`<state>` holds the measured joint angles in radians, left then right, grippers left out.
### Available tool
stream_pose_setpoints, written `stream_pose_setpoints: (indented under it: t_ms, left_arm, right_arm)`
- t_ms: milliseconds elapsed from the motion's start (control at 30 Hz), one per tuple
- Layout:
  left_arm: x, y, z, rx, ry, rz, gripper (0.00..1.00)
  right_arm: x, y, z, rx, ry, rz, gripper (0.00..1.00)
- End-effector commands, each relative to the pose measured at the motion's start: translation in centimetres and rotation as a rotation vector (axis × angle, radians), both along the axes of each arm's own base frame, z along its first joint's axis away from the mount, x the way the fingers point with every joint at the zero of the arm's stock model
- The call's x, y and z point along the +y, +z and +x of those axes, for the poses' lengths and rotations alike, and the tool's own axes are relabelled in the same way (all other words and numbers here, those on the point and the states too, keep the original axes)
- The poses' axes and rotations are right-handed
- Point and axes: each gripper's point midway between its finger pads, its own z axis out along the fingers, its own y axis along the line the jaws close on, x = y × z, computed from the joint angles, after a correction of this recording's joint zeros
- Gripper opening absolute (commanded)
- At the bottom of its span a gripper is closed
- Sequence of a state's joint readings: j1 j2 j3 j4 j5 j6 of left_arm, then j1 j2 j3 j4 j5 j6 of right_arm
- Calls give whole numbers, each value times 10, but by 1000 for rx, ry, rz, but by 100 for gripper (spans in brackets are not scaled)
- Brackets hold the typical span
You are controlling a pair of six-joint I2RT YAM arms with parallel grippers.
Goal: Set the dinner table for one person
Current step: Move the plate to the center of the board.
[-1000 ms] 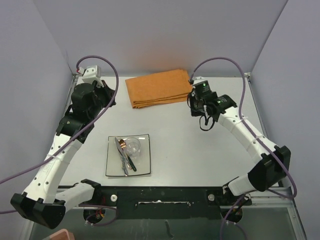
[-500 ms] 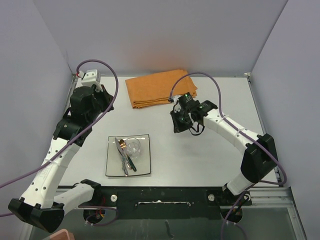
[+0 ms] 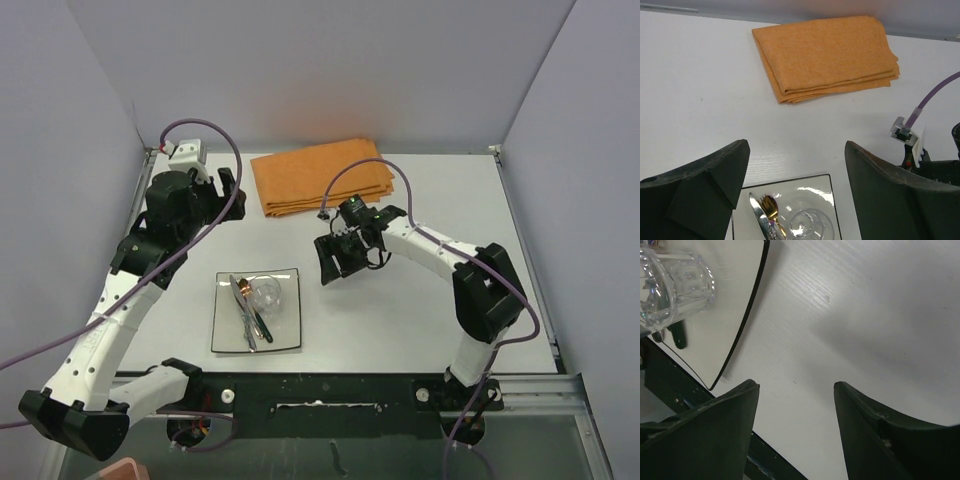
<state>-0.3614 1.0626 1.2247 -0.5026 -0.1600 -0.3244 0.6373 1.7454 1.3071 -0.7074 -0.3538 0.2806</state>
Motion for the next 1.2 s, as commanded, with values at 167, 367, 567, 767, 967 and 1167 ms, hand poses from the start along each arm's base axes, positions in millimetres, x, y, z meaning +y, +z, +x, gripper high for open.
stream_pose_setpoints:
  t_ms: [167,367,567,767,967,1167]
  left_arm:
    - [-2,22,0,-57,-18,7,78]
    - [-4,29,0,-71,-27,15,78]
    - [-8,37,0,-84,-41,33,78]
    - [-13,38,0,-85,-53,46,79]
    - [-14,39,2,-89,-55,55,79]
    - [-13,42,1,-96,-53,65,79]
  right_arm:
    - [62,24,13,-2,52,336,62]
    - [74,17,25,47,-36,553,61]
    - [75,-4,45,95,-137,702,58]
    - [82,-16,55,117,-152,719,54]
    - [90,-26,54,140,-154,720,53]
    - [103,-41,41,172,-120,675,51]
